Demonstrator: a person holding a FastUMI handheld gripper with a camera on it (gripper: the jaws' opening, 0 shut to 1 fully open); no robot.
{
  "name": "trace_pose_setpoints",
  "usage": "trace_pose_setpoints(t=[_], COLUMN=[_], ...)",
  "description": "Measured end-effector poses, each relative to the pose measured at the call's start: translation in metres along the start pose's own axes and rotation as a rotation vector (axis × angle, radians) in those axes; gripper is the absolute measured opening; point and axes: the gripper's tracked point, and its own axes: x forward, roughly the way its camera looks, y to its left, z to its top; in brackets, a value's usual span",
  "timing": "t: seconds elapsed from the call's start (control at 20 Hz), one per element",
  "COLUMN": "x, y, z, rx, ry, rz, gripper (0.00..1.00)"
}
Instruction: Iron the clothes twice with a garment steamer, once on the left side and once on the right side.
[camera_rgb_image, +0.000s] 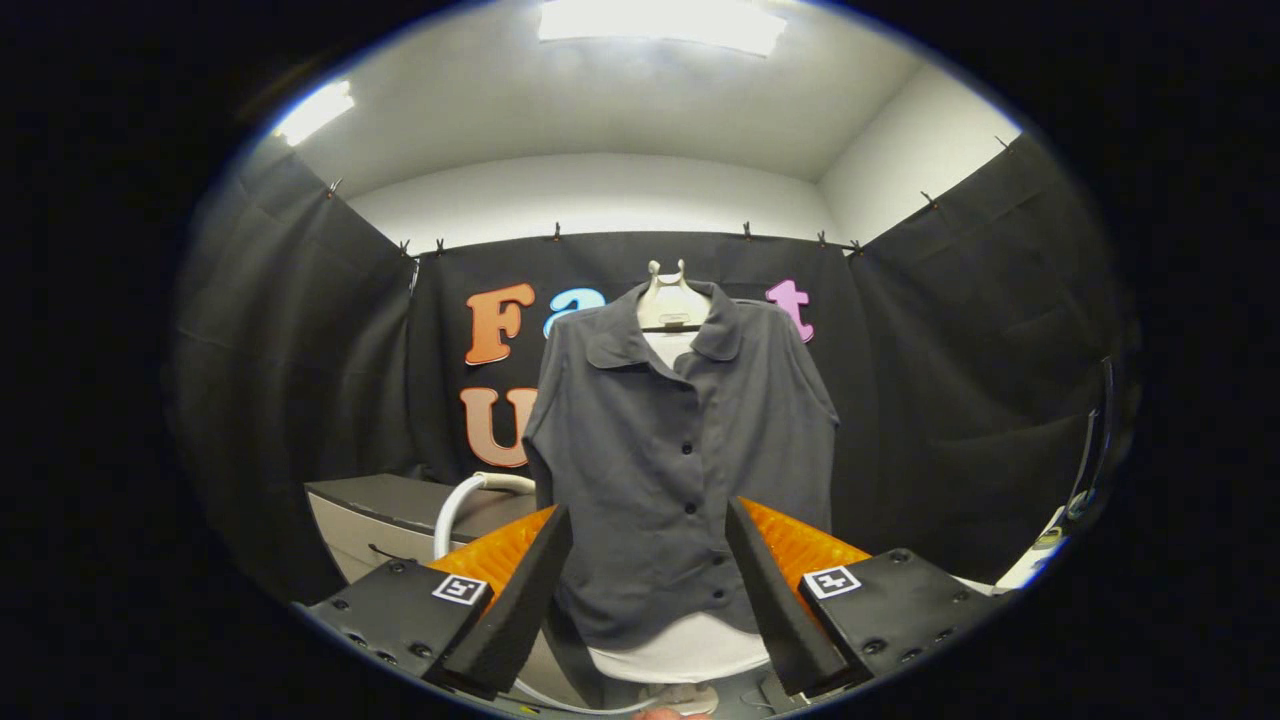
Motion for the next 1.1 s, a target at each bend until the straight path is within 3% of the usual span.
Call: trace_pose_setpoints(t=[0.3,0.65,0.95,1.1], x=[0.061,0.153,0.277,0.342], y=[0.099,0.222,0.274,0.289], z=[0.001,0.0,-0.011,-0.042], rx=[0.023,0.06,-0.021,-0.098], ry=[0.018,0.079,0.181,0.281], rz=[0.154,0.269,0.212,0.179], gripper=[0.99,0.98,0.98,0.98])
